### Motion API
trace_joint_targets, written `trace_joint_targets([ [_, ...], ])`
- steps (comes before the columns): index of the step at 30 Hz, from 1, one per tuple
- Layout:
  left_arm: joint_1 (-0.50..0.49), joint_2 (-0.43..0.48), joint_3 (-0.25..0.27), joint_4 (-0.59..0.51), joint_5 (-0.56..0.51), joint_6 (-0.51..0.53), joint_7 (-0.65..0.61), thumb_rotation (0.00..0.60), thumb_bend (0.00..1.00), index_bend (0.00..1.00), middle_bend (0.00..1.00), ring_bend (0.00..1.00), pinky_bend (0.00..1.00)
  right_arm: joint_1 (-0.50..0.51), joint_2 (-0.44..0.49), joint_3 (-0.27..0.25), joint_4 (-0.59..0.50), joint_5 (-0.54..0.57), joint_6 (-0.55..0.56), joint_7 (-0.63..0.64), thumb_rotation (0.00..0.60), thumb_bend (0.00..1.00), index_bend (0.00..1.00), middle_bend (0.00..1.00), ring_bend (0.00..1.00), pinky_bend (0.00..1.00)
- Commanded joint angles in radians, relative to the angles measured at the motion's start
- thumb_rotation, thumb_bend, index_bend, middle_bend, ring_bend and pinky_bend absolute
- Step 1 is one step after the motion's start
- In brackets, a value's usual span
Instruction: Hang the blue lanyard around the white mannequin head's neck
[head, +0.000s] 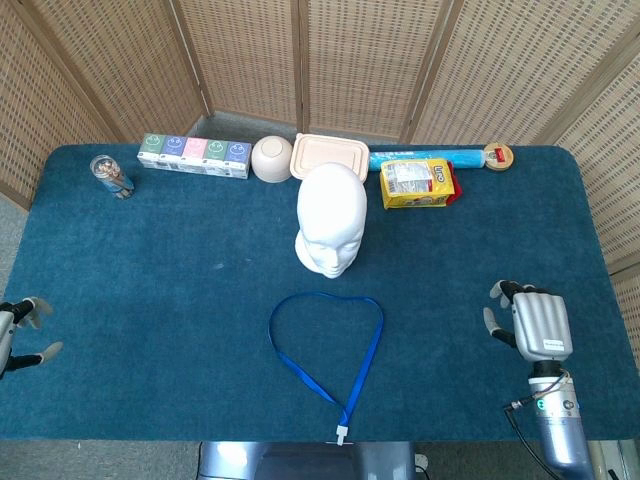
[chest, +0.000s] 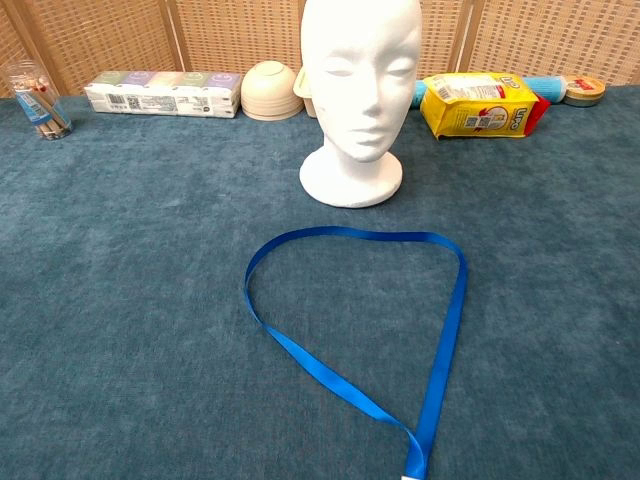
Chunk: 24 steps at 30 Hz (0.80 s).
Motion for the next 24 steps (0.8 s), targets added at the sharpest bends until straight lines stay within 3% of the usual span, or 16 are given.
trace_joint_targets([
  [1,-0.001,0.002,-0.001,0.003,0.0,-0.002,-0.005,0.506,0.16,0.43,0.56,0.51,0.34,0.008,-0.012,0.001,-0.005,-0.002,-0.007,-0.009,0.476,0.43,0.44,0.54,0.54,0.54],
  [15,-0.016,-0.006,-0.003,0.047,-0.006,-0.028,-0.025,0.506,0.16,0.43,0.56,0.51,0.34,0.09,-0.159,0.005,0.004,0.066,-0.096,-0.115,0.478,0.43,0.42,0.54,0.57,0.58],
  [24,-0.024,-0.007,-0.005,0.067,-0.009,-0.04,-0.032,0.507,0.16,0.43,0.56,0.51,0.34,0.14,-0.283,0.009,0.062,0.098,-0.11,-0.196,0.477,0.43,0.42,0.57,0.66,0.69],
])
